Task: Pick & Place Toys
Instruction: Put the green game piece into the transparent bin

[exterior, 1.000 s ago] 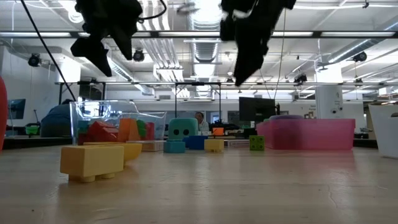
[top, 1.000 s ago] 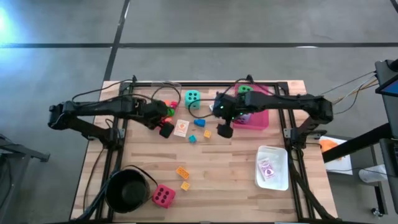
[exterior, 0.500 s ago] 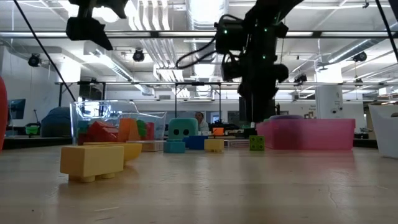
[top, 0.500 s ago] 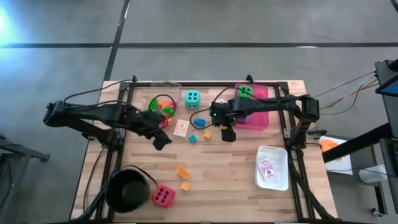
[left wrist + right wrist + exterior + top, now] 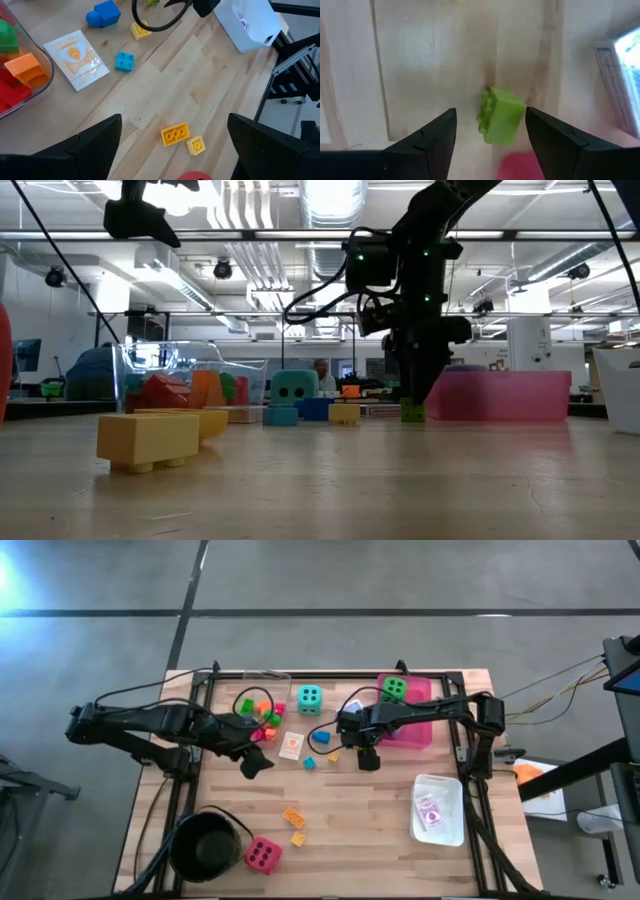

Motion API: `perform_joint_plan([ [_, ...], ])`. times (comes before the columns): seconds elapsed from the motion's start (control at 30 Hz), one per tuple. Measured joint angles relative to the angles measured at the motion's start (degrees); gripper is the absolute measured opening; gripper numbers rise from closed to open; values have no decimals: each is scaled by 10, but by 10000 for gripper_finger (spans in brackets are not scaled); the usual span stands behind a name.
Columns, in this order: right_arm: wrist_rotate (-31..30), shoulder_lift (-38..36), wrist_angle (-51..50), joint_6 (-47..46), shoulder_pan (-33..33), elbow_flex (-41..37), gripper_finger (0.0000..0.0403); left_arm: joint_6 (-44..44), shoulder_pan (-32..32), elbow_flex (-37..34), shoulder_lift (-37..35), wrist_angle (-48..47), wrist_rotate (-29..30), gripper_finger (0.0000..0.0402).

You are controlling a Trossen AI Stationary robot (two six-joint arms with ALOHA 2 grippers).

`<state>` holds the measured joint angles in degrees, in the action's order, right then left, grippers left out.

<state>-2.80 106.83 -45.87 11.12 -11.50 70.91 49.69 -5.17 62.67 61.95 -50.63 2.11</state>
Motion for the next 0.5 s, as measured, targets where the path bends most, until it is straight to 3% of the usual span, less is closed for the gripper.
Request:
perform_joint_plan([
  [0.33,-3,0,37,-17,-1,-32,223,-1,0,0,0,2,0,367],
  [0.5,-5,0,59,-35,-1,-46,164,1,0,0,0,3,0,367],
])
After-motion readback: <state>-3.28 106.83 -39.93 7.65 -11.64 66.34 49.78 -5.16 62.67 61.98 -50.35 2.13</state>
